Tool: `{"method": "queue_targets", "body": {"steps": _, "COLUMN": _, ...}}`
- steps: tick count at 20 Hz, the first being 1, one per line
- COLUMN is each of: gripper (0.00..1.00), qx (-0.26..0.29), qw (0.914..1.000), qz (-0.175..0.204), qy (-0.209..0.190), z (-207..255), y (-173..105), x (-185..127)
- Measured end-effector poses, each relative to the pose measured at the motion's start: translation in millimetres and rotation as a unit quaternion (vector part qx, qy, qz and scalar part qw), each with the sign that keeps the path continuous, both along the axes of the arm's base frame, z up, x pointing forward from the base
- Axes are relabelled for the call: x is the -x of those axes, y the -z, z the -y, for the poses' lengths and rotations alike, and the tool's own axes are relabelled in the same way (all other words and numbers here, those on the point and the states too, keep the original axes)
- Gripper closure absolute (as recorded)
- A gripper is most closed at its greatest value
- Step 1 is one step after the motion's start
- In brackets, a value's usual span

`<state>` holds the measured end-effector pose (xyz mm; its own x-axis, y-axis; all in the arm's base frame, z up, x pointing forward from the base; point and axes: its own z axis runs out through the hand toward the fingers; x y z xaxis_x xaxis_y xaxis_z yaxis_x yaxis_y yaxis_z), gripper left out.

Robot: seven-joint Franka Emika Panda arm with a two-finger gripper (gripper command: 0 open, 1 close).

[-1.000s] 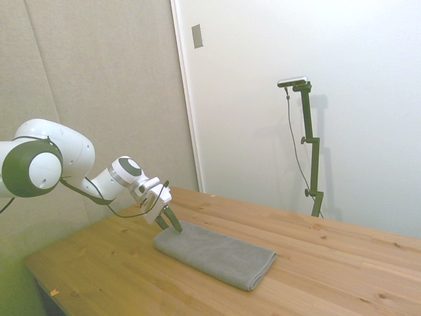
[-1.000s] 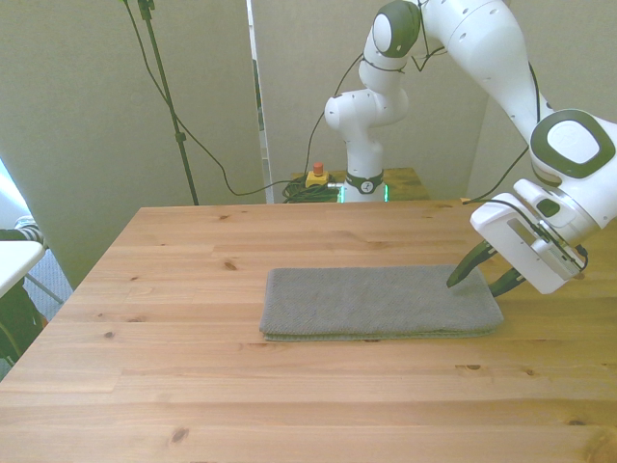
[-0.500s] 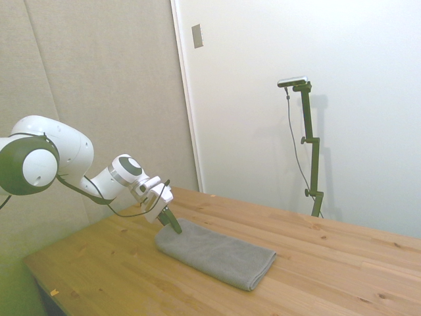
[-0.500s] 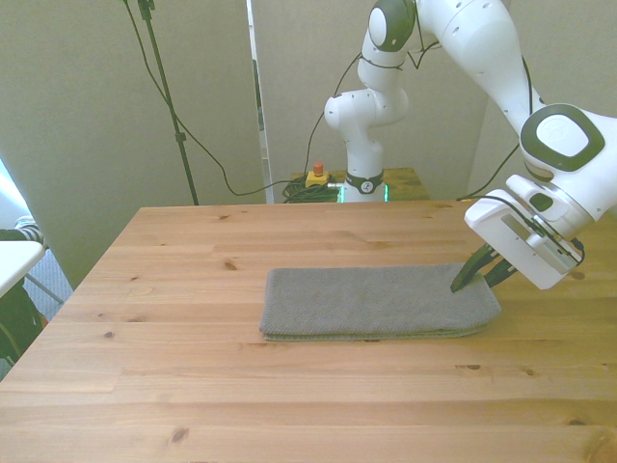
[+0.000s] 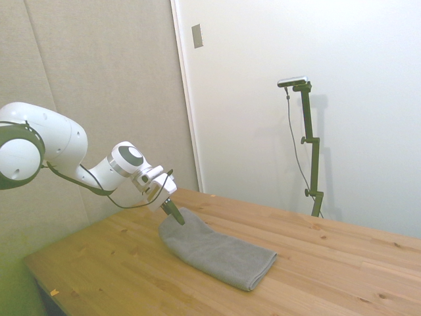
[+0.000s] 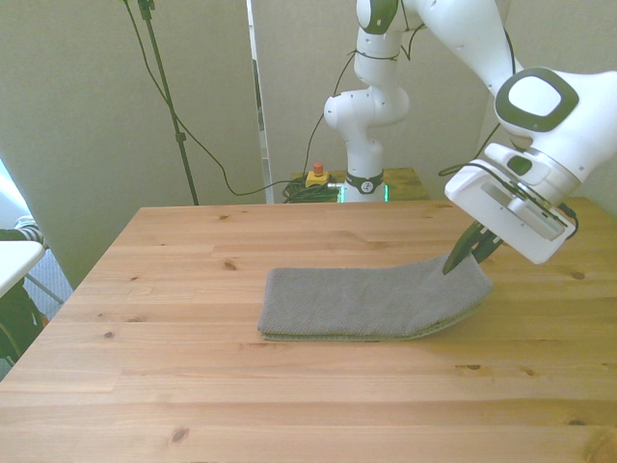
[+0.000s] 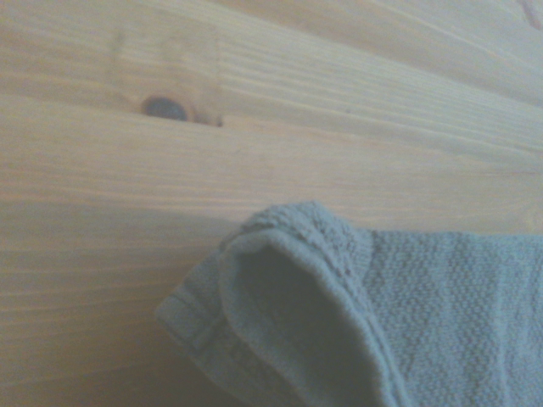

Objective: Fold the towel

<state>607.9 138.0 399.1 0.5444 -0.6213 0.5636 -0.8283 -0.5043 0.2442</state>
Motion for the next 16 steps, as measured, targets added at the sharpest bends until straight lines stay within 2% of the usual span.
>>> {"method": "queue_targets", "body": {"steps": 4, "gripper": 1.00, "qx": -0.034, "qw": 0.9993, "qz": 0.017, "qy": 0.008, "z": 32.5, "y": -29.0, "x": 9.9}}
{"method": "queue_targets", "body": {"steps": 11, "gripper": 1.00, "qx": -0.079, "qw": 0.9955, "qz": 0.042, "qy": 0.032, "z": 107.3, "y": -60.3, "x": 14.9}}
{"method": "queue_targets", "body": {"steps": 16, "gripper": 1.00, "qx": -0.089, "qw": 0.9928, "qz": 0.051, "qy": 0.061, "z": 160.4, "y": -63.1, "x": 23.8}}
